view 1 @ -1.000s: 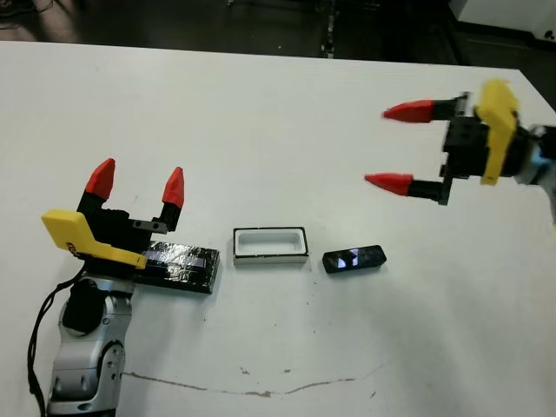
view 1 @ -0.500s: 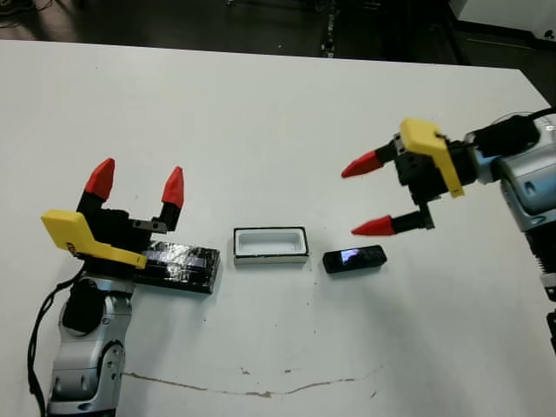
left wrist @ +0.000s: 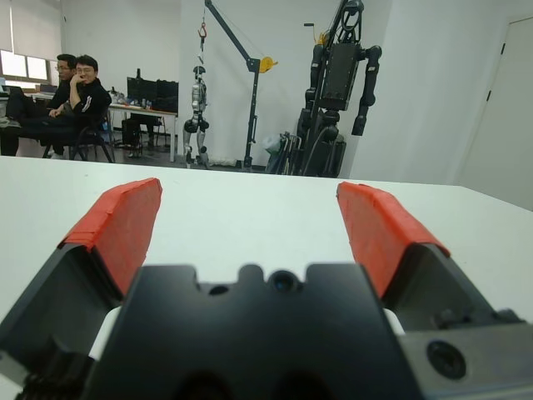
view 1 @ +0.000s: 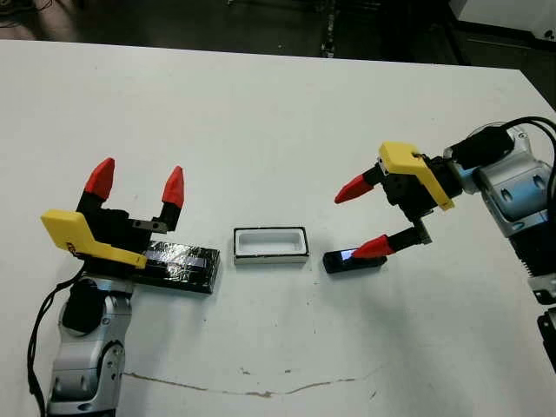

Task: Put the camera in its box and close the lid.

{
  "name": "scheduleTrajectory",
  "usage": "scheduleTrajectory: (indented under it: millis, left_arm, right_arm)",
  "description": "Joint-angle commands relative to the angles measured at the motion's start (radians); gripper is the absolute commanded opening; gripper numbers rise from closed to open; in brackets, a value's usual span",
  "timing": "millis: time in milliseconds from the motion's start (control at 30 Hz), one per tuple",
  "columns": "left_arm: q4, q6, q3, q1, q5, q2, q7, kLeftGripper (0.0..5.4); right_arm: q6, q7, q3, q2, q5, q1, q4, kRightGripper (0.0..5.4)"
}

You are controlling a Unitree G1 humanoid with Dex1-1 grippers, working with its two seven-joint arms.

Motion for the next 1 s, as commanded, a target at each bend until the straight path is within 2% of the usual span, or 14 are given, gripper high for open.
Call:
scheduleTrajectory:
  millis: [33,233,567,767,1000]
  left_arm:
    - [-0.001,0.009,-0.001,0.012,0.009,0.004,0.002,5.37]
    - [-0.004,0.018,-0.001,0.005,0.004,0.006,-0.001,5.37]
    - [-0.016,0.026,-0.002,0.005,0.007,0.005,0.004,5.37]
    - [-0.016,0.024,-0.003,0.004,0.011,0.003,0.009,5.37]
    - [-0.014,0.026,-0.001,0.004,0.002,0.006,0.002,5.37]
  right_arm:
    - [-0.046,-0.019,-0.001,-0.008,-0.025,0.028,-0.019,5.4]
    - [-0.166,-0.061,0.011,-0.021,-0.093,0.06,-0.099,5.4]
    - [-0.173,-0.051,0.015,-0.018,-0.103,0.093,-0.154,5.4]
    - [-0.22,-0.036,0.035,0.006,-0.103,0.092,-0.106,5.4]
    - [-0.234,-0.034,0.055,0.018,-0.115,0.091,-0.075,5.4]
